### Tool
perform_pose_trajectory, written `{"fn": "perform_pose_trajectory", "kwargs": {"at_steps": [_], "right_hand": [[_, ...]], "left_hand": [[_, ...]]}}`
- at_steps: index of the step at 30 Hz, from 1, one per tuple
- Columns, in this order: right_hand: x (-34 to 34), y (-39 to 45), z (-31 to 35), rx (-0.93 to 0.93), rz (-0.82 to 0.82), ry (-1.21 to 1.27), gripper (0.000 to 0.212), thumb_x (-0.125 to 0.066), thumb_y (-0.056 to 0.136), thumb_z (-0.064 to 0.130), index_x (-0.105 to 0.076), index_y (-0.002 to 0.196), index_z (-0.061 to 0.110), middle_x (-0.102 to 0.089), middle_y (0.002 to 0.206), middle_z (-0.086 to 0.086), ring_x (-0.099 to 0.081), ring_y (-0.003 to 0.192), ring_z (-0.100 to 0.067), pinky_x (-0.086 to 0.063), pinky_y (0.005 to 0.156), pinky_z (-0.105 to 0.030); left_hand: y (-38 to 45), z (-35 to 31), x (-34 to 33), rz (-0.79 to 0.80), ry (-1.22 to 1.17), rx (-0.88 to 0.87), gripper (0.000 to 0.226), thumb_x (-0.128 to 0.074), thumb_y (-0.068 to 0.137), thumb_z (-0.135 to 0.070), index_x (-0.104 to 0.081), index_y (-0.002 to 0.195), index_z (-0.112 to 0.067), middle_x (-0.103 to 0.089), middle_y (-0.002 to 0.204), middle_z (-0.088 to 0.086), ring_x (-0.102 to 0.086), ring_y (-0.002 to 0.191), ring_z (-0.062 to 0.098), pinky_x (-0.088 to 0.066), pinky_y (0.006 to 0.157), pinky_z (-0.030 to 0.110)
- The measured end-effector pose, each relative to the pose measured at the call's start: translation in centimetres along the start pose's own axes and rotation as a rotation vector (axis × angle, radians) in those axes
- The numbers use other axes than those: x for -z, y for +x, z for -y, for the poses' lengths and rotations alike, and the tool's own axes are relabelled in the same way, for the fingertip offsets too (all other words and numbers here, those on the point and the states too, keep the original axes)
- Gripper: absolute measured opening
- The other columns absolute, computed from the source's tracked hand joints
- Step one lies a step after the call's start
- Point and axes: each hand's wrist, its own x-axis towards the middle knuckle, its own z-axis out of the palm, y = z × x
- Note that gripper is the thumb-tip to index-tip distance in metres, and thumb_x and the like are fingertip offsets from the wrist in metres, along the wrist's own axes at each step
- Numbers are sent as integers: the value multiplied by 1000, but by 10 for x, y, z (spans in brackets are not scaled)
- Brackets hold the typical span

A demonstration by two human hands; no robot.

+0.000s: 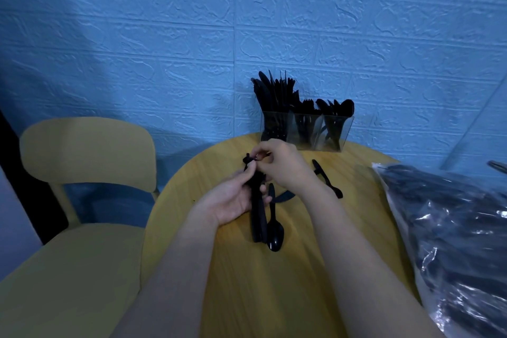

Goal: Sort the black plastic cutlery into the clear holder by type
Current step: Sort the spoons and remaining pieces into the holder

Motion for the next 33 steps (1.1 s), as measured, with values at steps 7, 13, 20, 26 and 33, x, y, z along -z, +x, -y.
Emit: {"fn": "perform_pose_trajectory", "kwargs": {"at_steps": [7, 13, 20, 26, 33], "right_hand": [[25, -5, -17, -214, 127, -168, 16, -64, 89, 34, -69, 92, 18, -63, 88, 4, -58, 86, -13, -47, 73, -26], [3, -8, -12, -363, 369, -334, 35, -67, 83, 42, -62, 100, 12, -54, 89, 2, -55, 85, -15, -46, 68, -26], [-3, -3, -7, -453, 353, -295, 28, -66, 85, 28, -59, 105, 10, -54, 94, -5, -54, 87, -19, -44, 67, -28], [41, -3, -11, -353, -11, 162, 21, -62, 90, 25, -61, 109, 16, -64, 90, 5, -57, 71, -6, -44, 63, -19], [54, -7, 11, -16, -447, 543, 2, -60, 91, 13, -63, 91, 13, -69, 82, 3, -65, 69, -3, -52, 67, -17]], "left_hand": [[3, -3, 9, -171, -145, -70, 25, -39, 101, -19, -56, 117, -10, -58, 75, 2, -47, 49, 7, -53, 51, 27], [2, -5, 11, -230, -203, -77, 26, -36, 102, -22, -57, 112, -11, -56, 76, 1, -46, 54, 8, -51, 49, 26], [3, -5, 10, -248, -196, -67, 26, -35, 102, -22, -58, 108, -11, -57, 77, 2, -49, 57, 9, -52, 50, 25], [0, -6, 7, -249, -192, -67, 25, -40, 100, -26, -57, 110, -11, -58, 75, 2, -50, 59, 10, -53, 51, 25], [1, -5, 9, -260, -238, -43, 32, -40, 100, -34, -55, 114, -8, -60, 80, 7, -64, 74, 19, -58, 74, 41]]}}
